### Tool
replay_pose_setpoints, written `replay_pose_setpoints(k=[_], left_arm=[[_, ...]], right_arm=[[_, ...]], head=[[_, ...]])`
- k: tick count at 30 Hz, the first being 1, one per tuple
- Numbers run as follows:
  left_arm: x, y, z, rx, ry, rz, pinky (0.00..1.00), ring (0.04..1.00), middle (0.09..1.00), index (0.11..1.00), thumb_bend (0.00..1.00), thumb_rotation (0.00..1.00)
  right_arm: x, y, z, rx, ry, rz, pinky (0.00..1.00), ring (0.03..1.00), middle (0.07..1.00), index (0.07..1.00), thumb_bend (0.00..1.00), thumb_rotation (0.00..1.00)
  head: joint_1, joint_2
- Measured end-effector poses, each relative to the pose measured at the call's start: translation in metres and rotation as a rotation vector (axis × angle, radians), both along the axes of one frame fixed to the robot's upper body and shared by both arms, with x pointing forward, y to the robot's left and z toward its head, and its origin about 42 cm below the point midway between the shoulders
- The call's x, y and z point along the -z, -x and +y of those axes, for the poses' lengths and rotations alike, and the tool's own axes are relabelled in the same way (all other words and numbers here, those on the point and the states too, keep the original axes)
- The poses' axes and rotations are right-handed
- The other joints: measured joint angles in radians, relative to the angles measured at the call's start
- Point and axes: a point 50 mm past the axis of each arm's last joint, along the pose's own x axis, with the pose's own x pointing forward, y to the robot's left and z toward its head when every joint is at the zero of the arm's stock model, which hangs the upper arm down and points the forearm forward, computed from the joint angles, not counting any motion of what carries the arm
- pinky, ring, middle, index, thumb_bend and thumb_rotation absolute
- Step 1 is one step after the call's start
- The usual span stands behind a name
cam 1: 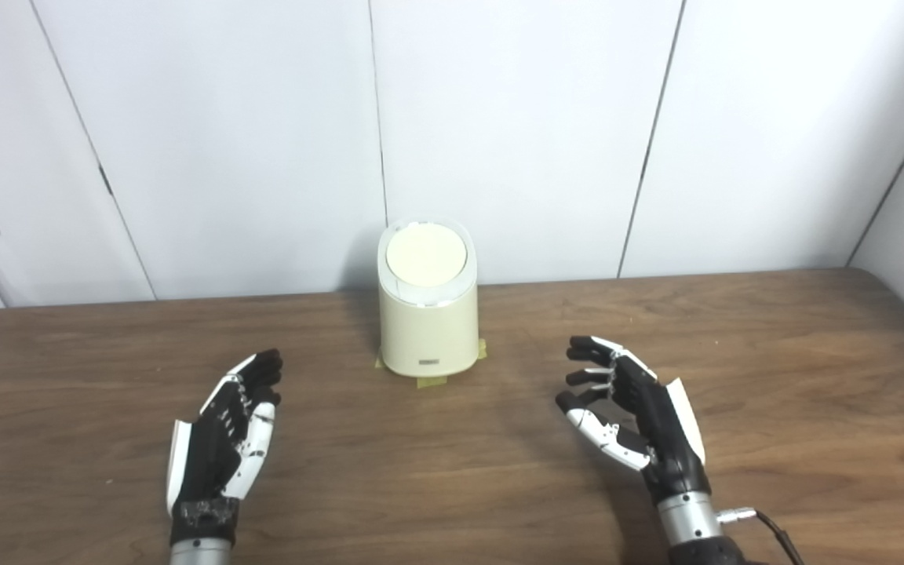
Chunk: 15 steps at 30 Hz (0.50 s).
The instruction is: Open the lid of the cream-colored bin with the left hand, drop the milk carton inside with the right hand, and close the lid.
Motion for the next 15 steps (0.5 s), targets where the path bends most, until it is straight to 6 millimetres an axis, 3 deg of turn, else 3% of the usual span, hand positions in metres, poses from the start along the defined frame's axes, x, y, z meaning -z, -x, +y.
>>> replay_pose_setpoints(k=[6,9,13,15], left_arm=[[-0.0001,-0.0003,-0.0013,0.009,-0.008,0.0,0.73,0.802,0.808,0.789,0.19,0.58],[-0.0002,-0.0003,-0.0016,0.009,-0.013,0.0,0.72,0.8,0.805,0.787,0.19,0.58],[-0.0002,-0.0003,-0.0015,0.008,-0.012,-0.001,0.72,0.795,0.801,0.783,0.18,0.56],[-0.0002,-0.0003,-0.0015,0.008,-0.012,-0.001,0.72,0.793,0.798,0.781,0.17,0.55]], right_arm=[[-0.0002,-0.0001,0.0003,-0.002,0.001,-0.001,0.52,0.672,0.734,0.734,0.28,0.34],[-0.0005,-0.0001,0.0004,-0.002,0.001,-0.002,0.43,0.605,0.733,0.734,0.28,0.34],[-0.0005,-0.0001,0.0004,-0.002,0.001,-0.002,0.57,0.69,0.735,0.732,0.28,0.32],[-0.0005,-0.0001,0.0004,-0.002,0.001,-0.002,0.56,0.682,0.736,0.735,0.28,0.32]], head=[[-0.002,-0.002],[-0.002,-0.002],[-0.002,-0.002],[-0.002,0.002]])
